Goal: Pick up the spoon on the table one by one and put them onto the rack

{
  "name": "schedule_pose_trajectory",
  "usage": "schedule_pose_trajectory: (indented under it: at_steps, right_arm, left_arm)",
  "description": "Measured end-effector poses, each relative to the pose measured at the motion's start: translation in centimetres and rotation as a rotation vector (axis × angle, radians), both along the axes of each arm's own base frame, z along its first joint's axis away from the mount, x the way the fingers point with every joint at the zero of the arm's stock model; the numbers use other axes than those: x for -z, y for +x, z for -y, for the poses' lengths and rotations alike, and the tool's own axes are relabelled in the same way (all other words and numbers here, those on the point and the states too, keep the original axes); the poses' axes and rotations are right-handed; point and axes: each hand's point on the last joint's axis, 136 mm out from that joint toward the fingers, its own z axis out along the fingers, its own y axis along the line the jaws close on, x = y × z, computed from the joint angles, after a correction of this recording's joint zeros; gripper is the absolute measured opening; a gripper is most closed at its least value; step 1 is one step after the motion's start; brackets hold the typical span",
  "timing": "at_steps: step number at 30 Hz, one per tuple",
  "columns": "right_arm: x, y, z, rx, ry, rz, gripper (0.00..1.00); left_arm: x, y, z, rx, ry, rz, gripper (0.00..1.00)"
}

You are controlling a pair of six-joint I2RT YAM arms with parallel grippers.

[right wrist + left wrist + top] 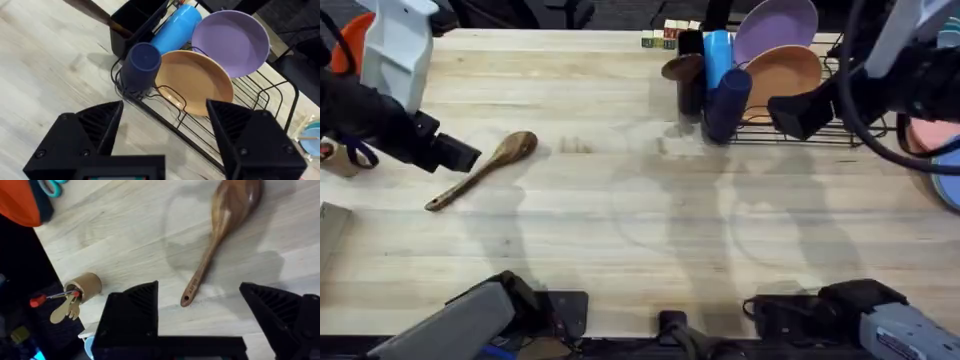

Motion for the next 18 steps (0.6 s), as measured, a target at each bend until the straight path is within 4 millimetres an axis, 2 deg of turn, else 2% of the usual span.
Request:
schedule_pose_trajectory:
  at_steps: [4,18]
  right_arm:
    - [0.00,0.00,0.01,0.000,-0.001,0.000,0.996]
    - [0.01,0.03,0.13,0.001,-0.011,0.003,0.996]
  left_arm:
    - [0.28,-0.49,0.34,0.014,-0.010,-0.025,0.993]
    - [0.36,-0.27,0.70,0.031,-0.028,-0.017,0.993]
